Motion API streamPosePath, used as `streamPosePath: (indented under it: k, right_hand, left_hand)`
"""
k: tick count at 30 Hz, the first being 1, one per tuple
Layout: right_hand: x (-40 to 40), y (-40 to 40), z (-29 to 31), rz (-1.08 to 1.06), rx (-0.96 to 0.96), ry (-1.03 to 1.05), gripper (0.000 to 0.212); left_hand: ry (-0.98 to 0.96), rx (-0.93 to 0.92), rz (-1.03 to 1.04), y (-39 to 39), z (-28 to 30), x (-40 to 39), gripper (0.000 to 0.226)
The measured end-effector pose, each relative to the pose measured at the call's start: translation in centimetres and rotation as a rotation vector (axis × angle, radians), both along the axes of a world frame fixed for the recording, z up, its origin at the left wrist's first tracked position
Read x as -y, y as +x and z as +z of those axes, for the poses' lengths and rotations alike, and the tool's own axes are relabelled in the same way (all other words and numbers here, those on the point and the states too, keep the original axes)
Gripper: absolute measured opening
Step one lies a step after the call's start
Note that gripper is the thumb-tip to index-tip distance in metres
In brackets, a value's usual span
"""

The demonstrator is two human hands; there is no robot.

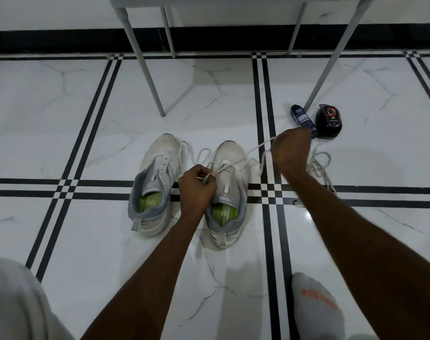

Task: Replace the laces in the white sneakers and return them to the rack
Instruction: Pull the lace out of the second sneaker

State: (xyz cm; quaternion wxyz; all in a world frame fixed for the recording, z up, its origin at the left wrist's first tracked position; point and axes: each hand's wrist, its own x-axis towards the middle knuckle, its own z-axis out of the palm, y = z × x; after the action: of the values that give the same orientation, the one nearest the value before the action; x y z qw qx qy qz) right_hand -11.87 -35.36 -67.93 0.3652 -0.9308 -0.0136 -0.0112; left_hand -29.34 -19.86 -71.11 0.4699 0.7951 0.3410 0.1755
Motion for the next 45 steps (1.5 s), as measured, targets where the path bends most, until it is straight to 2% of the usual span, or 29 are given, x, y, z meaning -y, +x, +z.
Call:
streamPosePath:
  k: [2, 4, 7, 10, 12, 14, 16, 17, 20, 22, 24, 26, 29, 33, 35, 37, 38, 40, 41, 43, 45]
  right_hand:
    - [1.3, 0.6, 0.9, -0.001, 0.049, 0.025, 0.015]
    - [-0.1, -1.5, 1.1, 0.199, 0.068, -0.01, 0.025]
    - [-3.6, -4.8, -1.3, 0.566, -0.02, -0.117, 0.015]
    - [-5.7, -6.5, -3.3, 0.721, -0.074, -0.318, 0.017]
    - [-5.7, -6.5, -3.1, 0.686, -0.01, -0.28, 0.017]
    - [-3.9, -4.3, -1.3, 0.468, 0.054, -0.206, 0.016]
    - [-1.1, -0.8, 0.3, 0.235, -0.013, -0.162, 0.02]
    - [-0.1, 0.6, 1.0, 0.192, -0.054, -0.183, 0.023]
    - [0.1, 0.8, 2.9, 0.264, -0.137, -0.372, 0.052]
    - [-1.4, -1.8, 3.4, 0.381, -0.209, -0.402, 0.061]
    - [-3.1, -4.8, 2.6, 0.498, -0.338, -0.337, 0.059]
    - [-4.1, -6.8, 1.2, 0.529, -0.392, -0.309, 0.046]
    - [-3.9, -7.2, 0.5, 0.5, -0.329, -0.32, 0.026]
    - [-3.0, -6.1, 0.4, 0.495, -0.334, -0.298, 0.014]
    - [-2.7, -5.8, 0.2, 0.506, -0.343, -0.229, 0.016]
    - [-2.2, -5.7, 0.0, 0.467, -0.381, -0.143, 0.019]
    - [-2.0, -5.7, 0.0, 0.453, -0.414, -0.094, 0.019]
    - [-1.8, -5.6, 0.0, 0.422, -0.469, -0.009, 0.018]
    - [-1.7, -5.6, 0.0, 0.41, -0.48, 0.005, 0.019]
    - [-1.4, -5.6, 0.1, 0.412, -0.461, -0.013, 0.02]
    - [-1.1, -5.3, 0.0, 0.403, -0.467, -0.009, 0.02]
  left_hand:
    - [0.012, -0.008, -0.003, -0.1, -0.2, 0.1, 0.003]
    - [0.011, -0.009, 0.002, 0.0, -0.1, 0.3, 0.003]
    - [0.025, -0.02, -0.006, 0.3, 0.2, 0.5, 0.002]
    - [0.036, -0.026, -0.017, 0.3, 0.3, 0.5, 0.002]
    - [0.031, -0.032, -0.018, 0.2, 0.3, 0.4, 0.003]
    - [0.019, -0.034, -0.007, 0.0, 0.2, 0.3, 0.003]
    - [0.02, -0.042, 0.019, -0.2, 0.2, 0.1, 0.002]
    - [0.018, -0.045, 0.021, -0.3, 0.2, 0.1, 0.002]
    - [0.006, -0.013, 0.012, -0.3, 0.2, 0.3, 0.005]
    - [0.019, -0.038, 0.001, 0.2, 0.6, 0.6, 0.012]
    - [0.09, -0.089, -0.057, 0.9, 0.8, 0.7, 0.017]
    - [0.183, -0.123, -0.145, 1.3, 0.9, 0.6, 0.02]
    - [0.361, -0.157, -0.268, 1.3, 0.8, -0.4, 0.027]
    - [0.549, -0.3, -0.39, 1.5, 1.1, -0.4, 0.054]
    - [0.643, -0.334, -0.456, 1.6, 1.3, 0.1, 0.067]
    - [0.767, -0.295, -0.478, 1.8, 1.2, 0.8, 0.061]
    - [0.8, -0.283, -0.47, 1.9, 1.2, 1.3, 0.049]
    - [0.783, -0.283, -0.487, 2.3, 1.2, 1.9, 0.025]
    - [0.743, -0.273, -0.518, 2.5, 1.1, 2.1, 0.02]
    - [0.571, -0.163, -0.543, 2.9, 1.1, 1.9, 0.015]
    - [0.298, 0.005, -0.356, 3.1, 1.2, 1.4, 0.016]
